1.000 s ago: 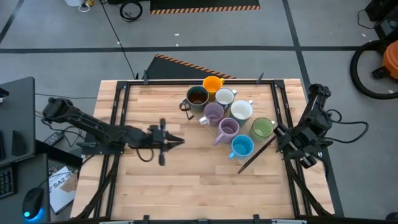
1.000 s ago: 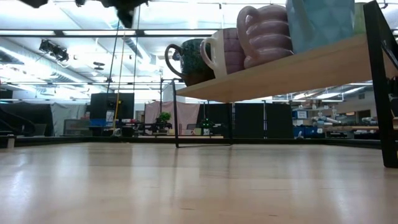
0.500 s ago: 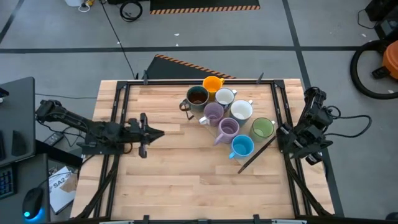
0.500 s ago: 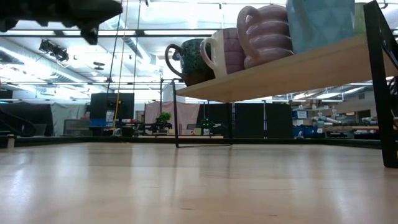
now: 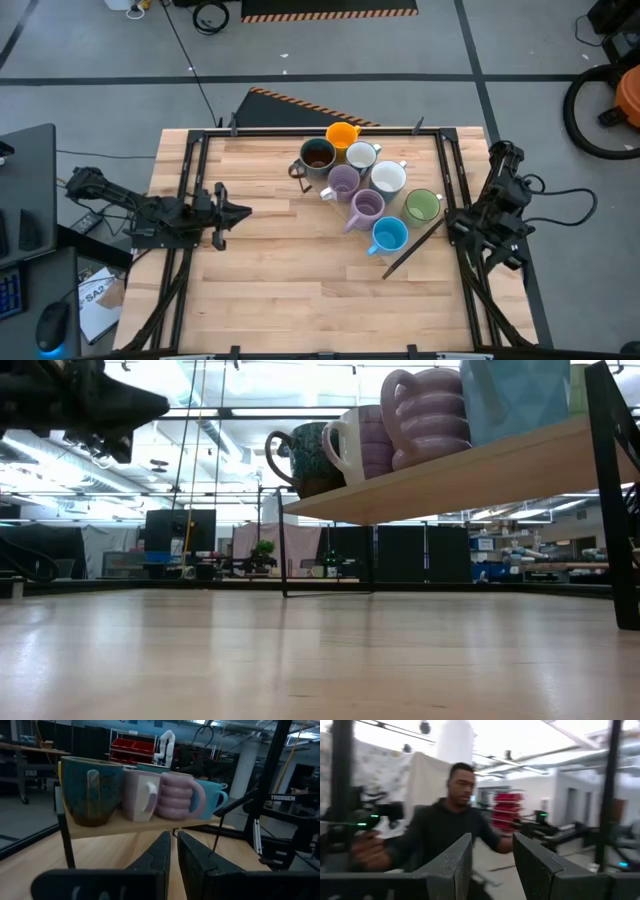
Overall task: Place coffee mugs
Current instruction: Return to Home Position
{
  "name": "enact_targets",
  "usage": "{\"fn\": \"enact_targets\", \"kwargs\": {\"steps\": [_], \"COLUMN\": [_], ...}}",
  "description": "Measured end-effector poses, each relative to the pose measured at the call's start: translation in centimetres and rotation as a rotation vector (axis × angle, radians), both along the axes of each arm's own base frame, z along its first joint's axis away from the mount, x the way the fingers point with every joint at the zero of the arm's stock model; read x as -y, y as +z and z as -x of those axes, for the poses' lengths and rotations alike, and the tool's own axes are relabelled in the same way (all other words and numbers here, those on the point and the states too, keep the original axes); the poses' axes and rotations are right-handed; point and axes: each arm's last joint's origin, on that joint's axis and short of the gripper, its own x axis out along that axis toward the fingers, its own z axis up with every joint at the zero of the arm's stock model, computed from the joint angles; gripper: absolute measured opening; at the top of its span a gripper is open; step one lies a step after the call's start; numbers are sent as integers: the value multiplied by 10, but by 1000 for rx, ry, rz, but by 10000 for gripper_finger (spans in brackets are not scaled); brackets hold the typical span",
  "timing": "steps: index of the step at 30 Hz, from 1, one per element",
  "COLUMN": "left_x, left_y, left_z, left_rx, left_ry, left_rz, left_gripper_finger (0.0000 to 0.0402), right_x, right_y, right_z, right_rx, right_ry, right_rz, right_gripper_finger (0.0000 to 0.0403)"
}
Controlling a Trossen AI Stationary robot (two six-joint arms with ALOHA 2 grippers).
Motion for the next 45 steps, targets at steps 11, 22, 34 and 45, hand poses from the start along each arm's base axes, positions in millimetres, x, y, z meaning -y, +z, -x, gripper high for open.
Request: {"fn": "enact_targets", "kwargs": {"steps": [11, 22, 34, 45], "left_x": [2, 9, 13, 15], "left_y": [-9, -10, -2, 0], "left_z": [7, 9, 10, 10], "left_rx": [-44, -60, 43, 61], "left_ry": [7, -44, -220, -323], "left_rz": [-18, -89, 113, 149], "left_gripper_finger": [38, 38, 38, 39], "right_x": [-9, -12, -12, -12], "right_y": [-32, -47, -46, -46], "right_z": [-9, -12, -12, -12], "right_rx": [-62, -69, -52, -52], "right_ry": [-73, -97, -102, -103], "right_rz": [-71, -63, -55, -54], "right_gripper_finger": [148, 148, 148, 148]}}
